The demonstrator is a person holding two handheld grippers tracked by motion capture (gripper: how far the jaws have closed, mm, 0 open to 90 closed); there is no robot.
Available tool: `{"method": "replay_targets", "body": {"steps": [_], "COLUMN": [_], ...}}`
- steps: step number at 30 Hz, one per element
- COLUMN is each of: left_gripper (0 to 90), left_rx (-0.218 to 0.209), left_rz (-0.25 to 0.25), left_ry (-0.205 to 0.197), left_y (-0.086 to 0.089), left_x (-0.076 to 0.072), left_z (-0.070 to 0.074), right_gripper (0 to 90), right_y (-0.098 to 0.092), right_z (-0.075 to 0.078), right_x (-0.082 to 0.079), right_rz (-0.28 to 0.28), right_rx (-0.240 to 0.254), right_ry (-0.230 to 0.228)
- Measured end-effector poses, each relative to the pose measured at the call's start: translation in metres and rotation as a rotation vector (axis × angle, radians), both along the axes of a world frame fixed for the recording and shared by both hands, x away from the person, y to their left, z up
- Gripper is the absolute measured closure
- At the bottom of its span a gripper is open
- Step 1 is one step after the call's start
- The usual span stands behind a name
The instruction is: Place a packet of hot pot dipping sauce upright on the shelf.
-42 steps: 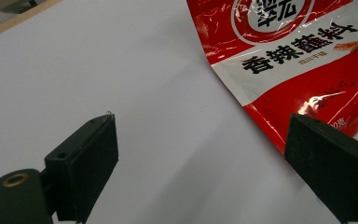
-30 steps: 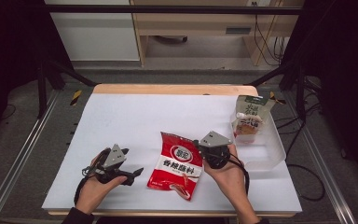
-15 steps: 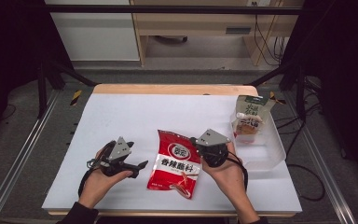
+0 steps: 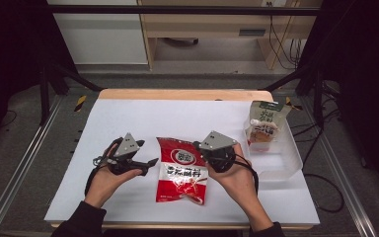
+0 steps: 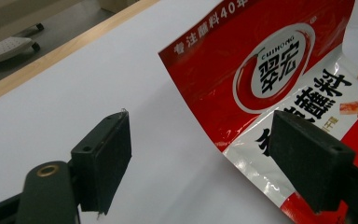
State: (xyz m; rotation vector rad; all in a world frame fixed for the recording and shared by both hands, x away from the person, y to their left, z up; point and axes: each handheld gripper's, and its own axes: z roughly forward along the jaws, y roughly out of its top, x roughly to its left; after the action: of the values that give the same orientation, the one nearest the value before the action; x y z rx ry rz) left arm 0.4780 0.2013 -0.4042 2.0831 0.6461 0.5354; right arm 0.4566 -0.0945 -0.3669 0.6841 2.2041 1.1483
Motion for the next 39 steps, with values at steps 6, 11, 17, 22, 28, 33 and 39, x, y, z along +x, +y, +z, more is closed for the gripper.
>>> {"method": "replay_targets", "body": {"steps": [6, 11, 17, 22, 28, 33, 39], "left_gripper": [24.5, 27.9, 29.8, 30.9, 35.6, 42.9, 58.4], "left_rx": [-0.005, 0.009, 0.019, 0.016, 0.011, -0.010, -0.029], "left_rz": [-0.012, -0.028, -0.058, -0.086, -0.119, -0.134, -0.155], "left_ry": [-0.013, -0.010, 0.016, 0.072, 0.098, 0.125, 0.145], "left_y": [0.000, -0.006, -0.016, -0.021, -0.026, -0.028, -0.027], "left_x": [0.003, 0.011, 0.023, 0.035, 0.039, 0.041, 0.040], "left_z": [0.008, 0.007, 0.001, -0.011, -0.017, -0.020, -0.017], "right_gripper": [90.0, 90.0, 90.0, 90.0, 90.0, 90.0, 90.0], "right_y": [0.004, 0.006, 0.005, 0.006, 0.005, 0.004, 0.002], "right_z": [0.005, 0.005, 0.006, 0.007, 0.009, 0.010, 0.010], "right_x": [-0.001, -0.002, -0.005, -0.007, -0.008, -0.008, -0.008], "right_rz": [0.019, 0.027, 0.041, 0.052, 0.059, 0.064, 0.063], "right_rx": [0.001, 0.000, 0.009, 0.015, 0.021, 0.026, 0.023], "right_ry": [-0.004, -0.001, -0.002, -0.002, 0.000, 0.004, 0.006]}}
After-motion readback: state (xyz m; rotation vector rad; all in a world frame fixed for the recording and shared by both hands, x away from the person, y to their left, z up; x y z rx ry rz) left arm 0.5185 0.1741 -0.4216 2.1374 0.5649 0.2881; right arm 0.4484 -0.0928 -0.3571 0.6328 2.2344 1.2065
